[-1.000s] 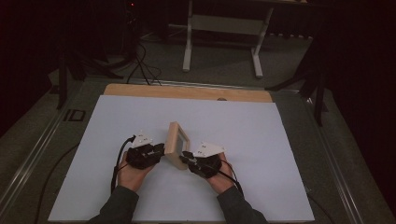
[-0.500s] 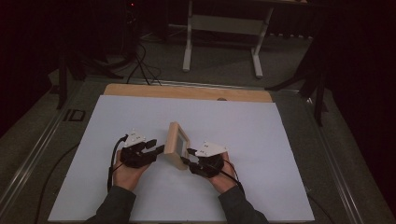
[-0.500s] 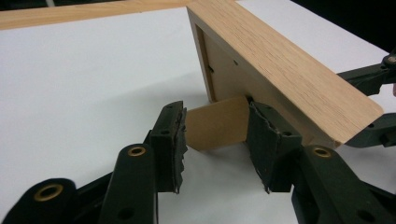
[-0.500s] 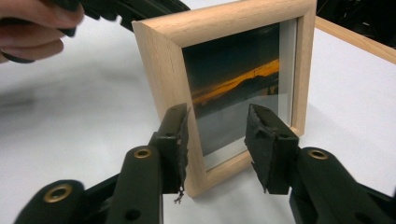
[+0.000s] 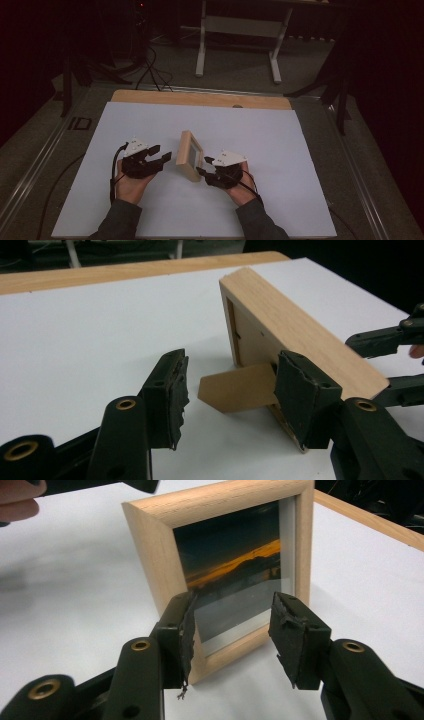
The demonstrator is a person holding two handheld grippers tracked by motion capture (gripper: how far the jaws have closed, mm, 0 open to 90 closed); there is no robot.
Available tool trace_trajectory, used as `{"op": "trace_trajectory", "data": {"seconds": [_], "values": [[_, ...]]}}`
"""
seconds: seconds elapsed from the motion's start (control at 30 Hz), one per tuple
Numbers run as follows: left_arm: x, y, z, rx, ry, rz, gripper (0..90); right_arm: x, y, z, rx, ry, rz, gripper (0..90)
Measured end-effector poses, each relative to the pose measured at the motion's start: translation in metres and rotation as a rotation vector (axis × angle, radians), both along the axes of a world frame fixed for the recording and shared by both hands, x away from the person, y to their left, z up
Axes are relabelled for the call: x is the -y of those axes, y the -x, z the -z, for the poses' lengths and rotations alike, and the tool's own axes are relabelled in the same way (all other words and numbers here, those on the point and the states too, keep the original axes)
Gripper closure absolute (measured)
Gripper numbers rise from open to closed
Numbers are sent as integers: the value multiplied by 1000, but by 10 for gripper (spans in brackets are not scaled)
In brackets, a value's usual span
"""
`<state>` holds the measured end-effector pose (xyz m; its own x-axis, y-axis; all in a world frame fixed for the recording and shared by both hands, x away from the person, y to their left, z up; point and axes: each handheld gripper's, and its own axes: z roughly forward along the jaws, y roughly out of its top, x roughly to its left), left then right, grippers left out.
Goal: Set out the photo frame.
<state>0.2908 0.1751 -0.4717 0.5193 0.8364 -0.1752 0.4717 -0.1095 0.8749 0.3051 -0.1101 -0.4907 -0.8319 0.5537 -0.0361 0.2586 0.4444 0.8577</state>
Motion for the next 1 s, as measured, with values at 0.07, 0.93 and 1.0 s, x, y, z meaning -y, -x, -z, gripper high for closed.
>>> {"op": "trace_trajectory", "data": {"seconds": [0.07, 0.93, 1.0], "values": [[-1, 1, -3, 4, 7, 0, 458, 1, 0, -1, 3, -1, 8, 521], [17, 11, -21, 12, 60, 66, 409, 12, -3, -5, 12, -10, 35, 526], [20, 12, -21, 10, 57, 71, 402, 13, -3, -5, 12, -12, 36, 526]]}}
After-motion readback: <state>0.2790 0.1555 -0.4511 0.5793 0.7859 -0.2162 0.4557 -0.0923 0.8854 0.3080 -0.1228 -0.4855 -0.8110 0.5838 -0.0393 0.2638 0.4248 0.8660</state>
